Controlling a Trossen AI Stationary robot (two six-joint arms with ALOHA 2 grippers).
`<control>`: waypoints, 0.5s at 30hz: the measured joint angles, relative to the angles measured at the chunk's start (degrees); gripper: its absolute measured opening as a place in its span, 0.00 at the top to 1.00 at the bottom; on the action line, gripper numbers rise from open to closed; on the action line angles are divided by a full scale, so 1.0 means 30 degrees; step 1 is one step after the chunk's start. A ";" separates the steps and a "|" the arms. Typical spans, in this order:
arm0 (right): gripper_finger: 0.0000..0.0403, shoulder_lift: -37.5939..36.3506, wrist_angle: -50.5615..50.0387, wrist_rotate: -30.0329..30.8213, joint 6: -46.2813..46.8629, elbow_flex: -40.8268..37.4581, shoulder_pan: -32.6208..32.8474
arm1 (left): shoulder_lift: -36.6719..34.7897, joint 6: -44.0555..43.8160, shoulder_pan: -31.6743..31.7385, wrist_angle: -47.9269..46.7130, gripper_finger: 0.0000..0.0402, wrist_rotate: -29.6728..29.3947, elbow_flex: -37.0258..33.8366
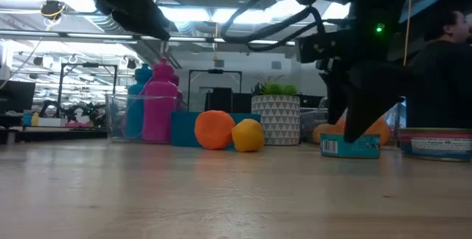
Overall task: Pick & Place Food Item
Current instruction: Put the green tuna can into the blue bin
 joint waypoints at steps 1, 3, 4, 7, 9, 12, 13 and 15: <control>0.19 0.0000 -0.0130 0.0194 0.0170 0.0000 0.0057 | 0.0000 0.0007 0.0000 -0.0058 0.02 0.0000 0.0000; 0.19 0.0000 -0.0291 0.0646 0.0552 0.0000 0.0163 | 0.0000 0.0000 0.0000 -0.0072 0.02 0.0000 0.0000; 0.19 0.0000 -0.0358 0.0790 0.0615 0.0000 0.0182 | 0.0000 0.0000 0.0000 -0.0079 0.02 0.0000 0.0000; 0.19 0.0182 -0.0390 0.0847 0.0627 0.0000 0.0182 | 0.0000 -0.0011 0.0000 -0.0090 0.02 0.0000 0.0000; 0.19 0.0468 -0.0578 0.0854 0.0619 0.0000 0.0174 | 0.0000 -0.0046 0.0000 -0.0108 0.02 0.0000 0.0000; 0.19 0.1098 -0.0612 0.0840 0.0610 0.0000 0.0160 | 0.0000 -0.0078 -0.0027 -0.0122 0.02 0.0007 0.0000; 0.19 0.1327 -0.0686 0.0832 0.0605 -0.0007 0.0150 | 0.0000 -0.0130 -0.0036 -0.0117 0.02 0.0013 0.0000; 0.19 0.1620 -0.0774 0.0873 0.0622 0.0001 0.0145 | 0.0000 -0.0143 -0.0036 -0.0119 0.02 0.0022 0.0000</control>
